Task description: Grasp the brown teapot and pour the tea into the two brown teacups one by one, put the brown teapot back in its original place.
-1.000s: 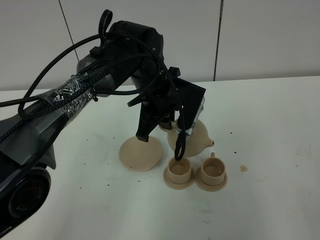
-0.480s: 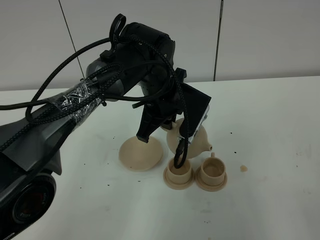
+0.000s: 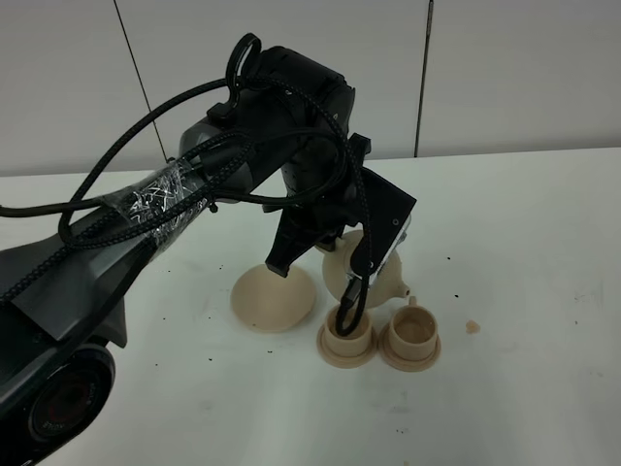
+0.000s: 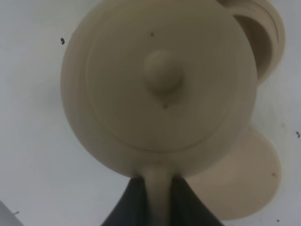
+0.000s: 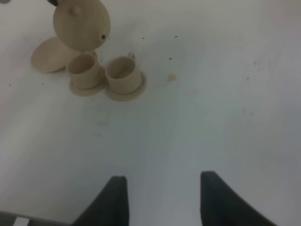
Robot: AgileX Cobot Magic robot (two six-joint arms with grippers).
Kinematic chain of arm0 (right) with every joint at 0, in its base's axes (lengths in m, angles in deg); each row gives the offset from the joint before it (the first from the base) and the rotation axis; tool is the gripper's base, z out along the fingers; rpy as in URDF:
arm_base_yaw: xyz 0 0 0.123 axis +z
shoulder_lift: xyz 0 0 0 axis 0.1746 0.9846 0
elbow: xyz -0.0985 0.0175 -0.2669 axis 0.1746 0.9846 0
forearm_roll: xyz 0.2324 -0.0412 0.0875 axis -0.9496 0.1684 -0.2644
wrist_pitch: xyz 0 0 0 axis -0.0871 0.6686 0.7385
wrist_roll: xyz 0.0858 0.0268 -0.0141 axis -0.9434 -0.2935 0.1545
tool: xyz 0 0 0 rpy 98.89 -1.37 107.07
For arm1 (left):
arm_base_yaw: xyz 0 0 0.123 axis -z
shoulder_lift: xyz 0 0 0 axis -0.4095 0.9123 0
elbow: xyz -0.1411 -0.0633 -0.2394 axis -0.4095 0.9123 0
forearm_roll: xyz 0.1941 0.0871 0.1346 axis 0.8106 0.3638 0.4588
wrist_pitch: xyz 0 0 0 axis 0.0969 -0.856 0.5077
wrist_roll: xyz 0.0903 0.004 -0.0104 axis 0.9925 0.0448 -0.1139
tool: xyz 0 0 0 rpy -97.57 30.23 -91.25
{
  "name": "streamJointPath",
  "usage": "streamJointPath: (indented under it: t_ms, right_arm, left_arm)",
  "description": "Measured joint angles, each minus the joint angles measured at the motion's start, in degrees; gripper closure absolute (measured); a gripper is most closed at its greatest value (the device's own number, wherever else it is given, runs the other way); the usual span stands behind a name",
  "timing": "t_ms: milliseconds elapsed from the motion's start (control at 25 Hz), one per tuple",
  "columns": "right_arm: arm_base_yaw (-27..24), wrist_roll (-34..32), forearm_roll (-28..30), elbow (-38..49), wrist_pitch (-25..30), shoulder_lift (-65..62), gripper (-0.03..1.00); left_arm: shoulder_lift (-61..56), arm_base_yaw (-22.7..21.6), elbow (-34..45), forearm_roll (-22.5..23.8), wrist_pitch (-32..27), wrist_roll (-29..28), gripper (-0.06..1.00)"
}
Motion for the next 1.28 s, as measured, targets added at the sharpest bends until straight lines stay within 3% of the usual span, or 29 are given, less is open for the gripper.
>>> streamJointPath:
  t_ms: [1280]
  right_arm:
    - [0.0, 0.0, 0.0, 0.0, 0.0, 0.0, 0.62]
  left_arm:
    - [-1.42, 1.11, 0.0, 4.24, 0.0, 0.86, 0.77]
